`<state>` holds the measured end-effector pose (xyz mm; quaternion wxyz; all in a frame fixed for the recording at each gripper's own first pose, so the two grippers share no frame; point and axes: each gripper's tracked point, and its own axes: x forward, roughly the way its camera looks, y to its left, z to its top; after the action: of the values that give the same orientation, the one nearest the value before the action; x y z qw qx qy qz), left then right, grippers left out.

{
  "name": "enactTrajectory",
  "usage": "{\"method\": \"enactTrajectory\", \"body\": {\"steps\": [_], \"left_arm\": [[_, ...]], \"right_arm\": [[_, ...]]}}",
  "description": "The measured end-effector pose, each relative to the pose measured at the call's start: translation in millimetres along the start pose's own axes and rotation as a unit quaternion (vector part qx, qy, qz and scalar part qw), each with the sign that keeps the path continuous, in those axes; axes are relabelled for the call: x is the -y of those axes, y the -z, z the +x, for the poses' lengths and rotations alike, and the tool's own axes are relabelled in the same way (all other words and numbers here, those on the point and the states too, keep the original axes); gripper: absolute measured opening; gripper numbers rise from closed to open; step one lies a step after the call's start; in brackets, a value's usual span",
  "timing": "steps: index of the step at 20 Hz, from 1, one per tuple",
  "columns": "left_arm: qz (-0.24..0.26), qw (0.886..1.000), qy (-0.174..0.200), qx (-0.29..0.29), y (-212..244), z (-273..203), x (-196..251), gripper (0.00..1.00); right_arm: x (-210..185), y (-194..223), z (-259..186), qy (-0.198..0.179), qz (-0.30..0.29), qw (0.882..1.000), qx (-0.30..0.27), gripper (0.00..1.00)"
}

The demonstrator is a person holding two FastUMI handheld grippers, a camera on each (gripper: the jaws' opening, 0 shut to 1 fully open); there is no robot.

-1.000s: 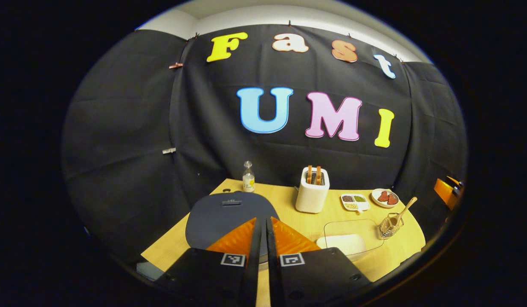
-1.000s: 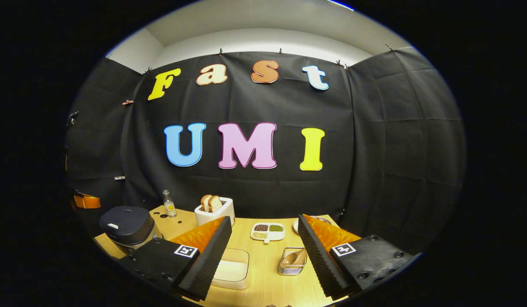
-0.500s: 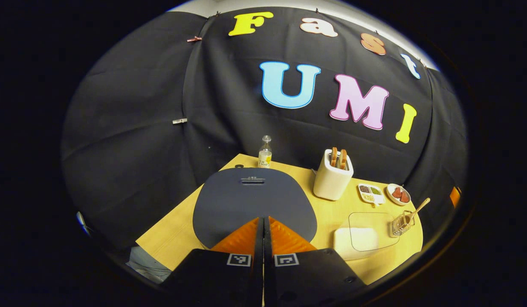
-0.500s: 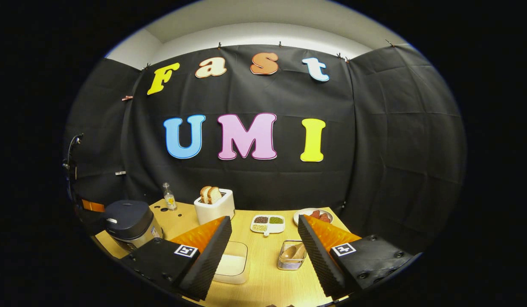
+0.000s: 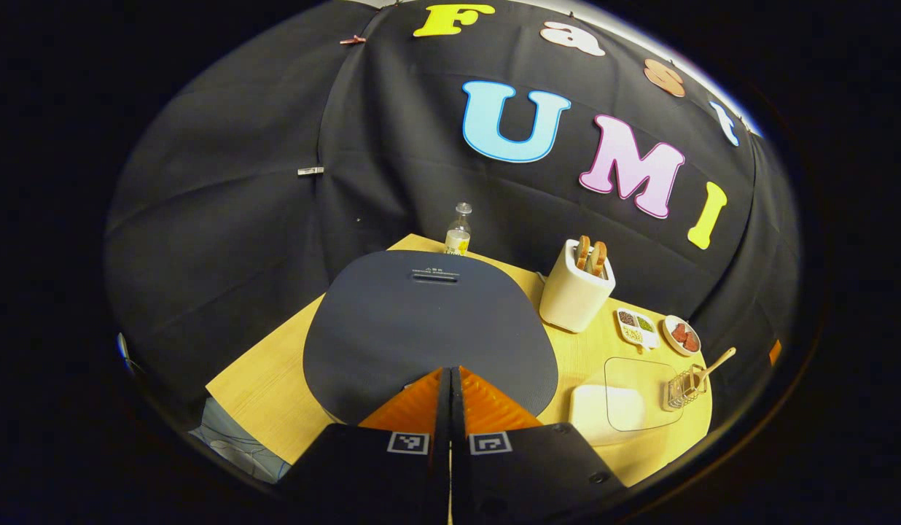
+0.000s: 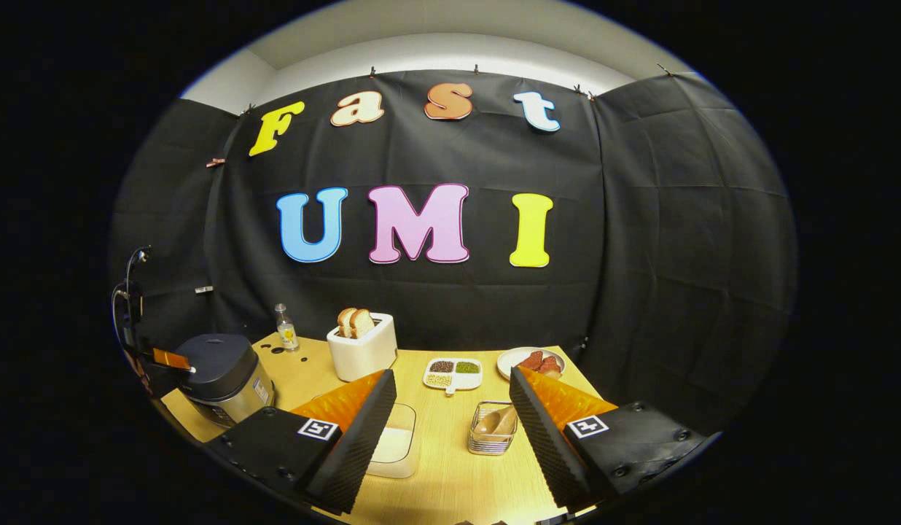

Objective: Close the left gripper, press the button to open the rice cooker; take a wooden spoon from the chopstick holder with the right hand, scoop a spoonful of rice and pour it into the rice cooker, then put the wooden spoon back into the chopstick holder.

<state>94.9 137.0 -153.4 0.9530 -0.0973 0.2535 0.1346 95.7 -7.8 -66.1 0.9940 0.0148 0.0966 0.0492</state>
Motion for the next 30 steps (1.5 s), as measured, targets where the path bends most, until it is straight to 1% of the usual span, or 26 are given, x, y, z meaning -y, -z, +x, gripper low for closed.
{"method": "enactTrajectory", "body": {"steps": [3,6,8,9,11,14,16,19,22,23,24,25,26,28,30], "left_arm": [[0.046,0.999,-0.016,-0.018,6,4,0,0.06],[0.106,0.993,-0.041,-0.023,6,4,1,0.07],[0.099,0.994,-0.047,-0.029,5,7,2,0.05],[0.084,0.995,-0.043,-0.026,6,6,0,0.07],[0.056,0.998,-0.032,-0.02,3,5,0,0.07],[0.054,0.998,-0.03,-0.012,2,3,1,0.07],[0.049,0.998,-0.043,-0.014,-1,2,1,0.07],[0.059,0.996,-0.057,0.047,-37,-20,9,0.07],[0.097,0.986,-0.074,0.115,-81,-50,18,0.08],[0.102,0.982,-0.076,0.138,-94,-61,25,0.08],[0.103,0.979,-0.068,0.16,-107,-69,35,0.08],[0.096,0.98,-0.053,0.168,-107,-77,50,0.08],[0.092,0.98,-0.039,0.173,-110,-80,62,0.12],[0.084,0.979,-0.026,0.183,-105,-86,72,0.27],[0.07,0.979,-0.004,0.19,-99,-95,90,0.75]], "right_arm": [[2,5,2,0.001,0.0,1.0,-0.007,0.98],[0,6,2,-0.006,0.008,1.0,-0.009,0.98],[-1,3,2,-0.009,0.011,1.0,-0.002,0.98],[-1,1,2,-0.009,0.01,1.0,0.0,0.98],[-2,6,4,-0.01,0.002,1.0,-0.004,0.98],[-2,10,6,-0.009,0.002,1.0,-0.013,0.98],[1,16,8,-0.005,0.001,1.0,-0.023,0.98],[0,21,9,-0.01,0.006,0.999,-0.031,0.98],[8,27,14,-0.003,0.009,0.999,-0.04,0.98],[9,29,16,-0.003,0.014,0.999,-0.045,0.98],[9,31,17,-0.005,0.019,0.999,-0.048,0.98],[10,32,19,-0.005,0.022,0.998,-0.051,0.98],[12,34,21,-0.005,0.022,0.998,-0.052,0.98],[20,34,28,-0.001,0.025,0.998,-0.051,0.98],[28,37,35,0.004,0.033,0.998,-0.054,0.98]]}}
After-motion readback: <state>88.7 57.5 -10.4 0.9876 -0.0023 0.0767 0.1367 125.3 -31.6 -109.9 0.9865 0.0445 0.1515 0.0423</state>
